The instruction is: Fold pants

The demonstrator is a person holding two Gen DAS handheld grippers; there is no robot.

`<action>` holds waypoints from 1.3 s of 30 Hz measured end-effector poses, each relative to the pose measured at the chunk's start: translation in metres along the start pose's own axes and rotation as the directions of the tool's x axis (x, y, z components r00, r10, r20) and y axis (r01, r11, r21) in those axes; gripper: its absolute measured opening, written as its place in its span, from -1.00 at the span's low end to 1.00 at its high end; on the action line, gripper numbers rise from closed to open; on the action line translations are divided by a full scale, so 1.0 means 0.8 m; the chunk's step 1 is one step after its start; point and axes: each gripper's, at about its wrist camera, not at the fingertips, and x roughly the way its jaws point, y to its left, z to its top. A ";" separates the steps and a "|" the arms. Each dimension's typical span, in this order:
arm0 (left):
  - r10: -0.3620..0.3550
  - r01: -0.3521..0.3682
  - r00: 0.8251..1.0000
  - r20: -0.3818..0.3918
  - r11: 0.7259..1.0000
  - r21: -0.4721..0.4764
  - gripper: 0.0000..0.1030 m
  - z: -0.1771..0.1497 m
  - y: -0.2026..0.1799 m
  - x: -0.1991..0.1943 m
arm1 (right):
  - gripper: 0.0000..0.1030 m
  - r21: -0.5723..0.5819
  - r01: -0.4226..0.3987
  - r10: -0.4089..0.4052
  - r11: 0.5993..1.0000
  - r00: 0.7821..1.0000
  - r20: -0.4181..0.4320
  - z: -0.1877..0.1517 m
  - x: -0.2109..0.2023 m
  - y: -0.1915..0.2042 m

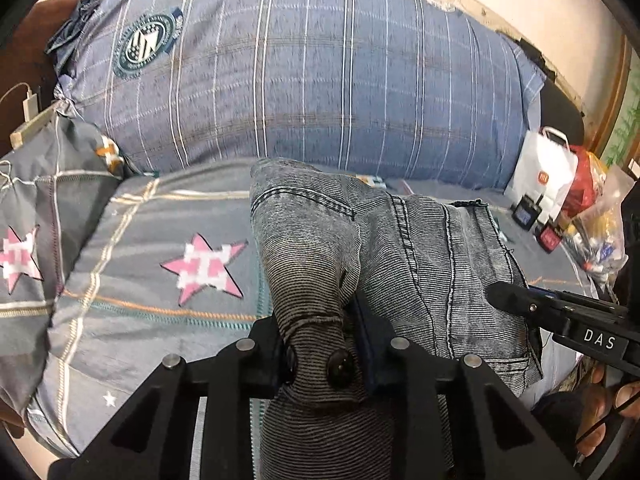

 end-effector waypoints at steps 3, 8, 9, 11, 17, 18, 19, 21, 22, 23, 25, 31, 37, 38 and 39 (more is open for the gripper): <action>0.006 -0.006 1.000 0.017 1.000 -0.011 -0.40 0.008 0.008 -0.005 | -0.55 -0.016 -0.005 0.005 1.000 1.000 0.016 0.009 -0.002 0.013; 0.014 -0.013 1.000 0.019 1.000 -0.027 -0.40 0.011 0.020 -0.004 | -0.55 -0.044 -0.003 0.005 0.999 1.000 0.030 0.023 0.002 0.034; 0.014 -0.014 1.000 0.019 0.999 -0.029 -0.40 0.011 0.022 -0.004 | -0.55 -0.049 -0.002 0.004 0.999 1.000 0.030 0.024 0.002 0.036; 0.013 -0.012 1.000 0.021 0.999 -0.036 -0.40 0.011 0.026 -0.002 | -0.55 -0.055 -0.003 0.005 0.998 1.000 0.029 0.027 0.004 0.039; 0.009 -0.008 0.999 0.031 0.999 -0.052 -0.40 0.013 0.040 0.009 | -0.55 -0.081 0.010 -0.008 0.997 0.999 0.035 0.034 0.016 0.046; 0.010 -0.008 1.000 0.029 0.998 -0.057 -0.40 0.012 0.041 0.012 | -0.55 -0.080 0.013 -0.010 0.997 0.999 0.038 0.035 0.023 0.045; 0.013 -0.012 1.000 0.022 0.998 -0.067 -0.38 0.010 0.045 0.021 | -0.55 -0.071 0.006 -0.004 0.997 0.999 0.033 0.035 0.027 0.042; 0.024 -0.025 1.000 -0.013 0.996 -0.083 -0.31 0.003 0.053 0.045 | -0.53 -0.048 -0.024 0.024 0.999 1.000 0.006 0.033 0.052 0.031; 0.030 -0.035 0.998 -0.051 0.995 -0.092 -0.20 -0.004 0.059 0.066 | -0.45 -0.042 -0.024 0.024 0.999 1.000 -0.007 0.030 0.066 0.025; 0.046 -0.055 0.994 -0.101 0.994 -0.089 -0.12 -0.013 0.064 0.089 | -0.39 -0.025 -0.012 0.011 1.000 0.999 -0.044 0.024 0.091 0.014; 0.082 -0.097 0.986 -0.143 0.990 -0.101 0.33 -0.031 0.077 0.112 | -0.21 -0.014 0.037 -0.039 0.999 0.991 -0.129 0.013 0.130 0.000; 0.056 -0.064 0.997 -0.057 0.986 -0.157 0.58 -0.038 0.085 0.042 | 0.14 -0.042 0.111 -0.113 0.993 0.992 -0.058 -0.009 0.098 -0.001; 0.095 -0.096 0.995 -0.019 0.991 -0.088 0.74 -0.064 0.064 0.020 | 0.34 -0.138 0.121 -0.119 0.983 0.993 0.022 -0.041 0.071 0.036; 0.111 -0.115 0.993 -0.050 0.990 -0.080 0.74 -0.070 0.064 0.028 | 0.34 -0.177 0.174 -0.185 0.969 0.982 -0.048 -0.055 0.100 0.035; 0.136 -0.145 0.983 -0.123 0.987 -0.065 0.75 -0.076 0.064 0.047 | 0.35 -0.193 0.184 -0.205 0.964 0.974 -0.099 -0.063 0.117 0.030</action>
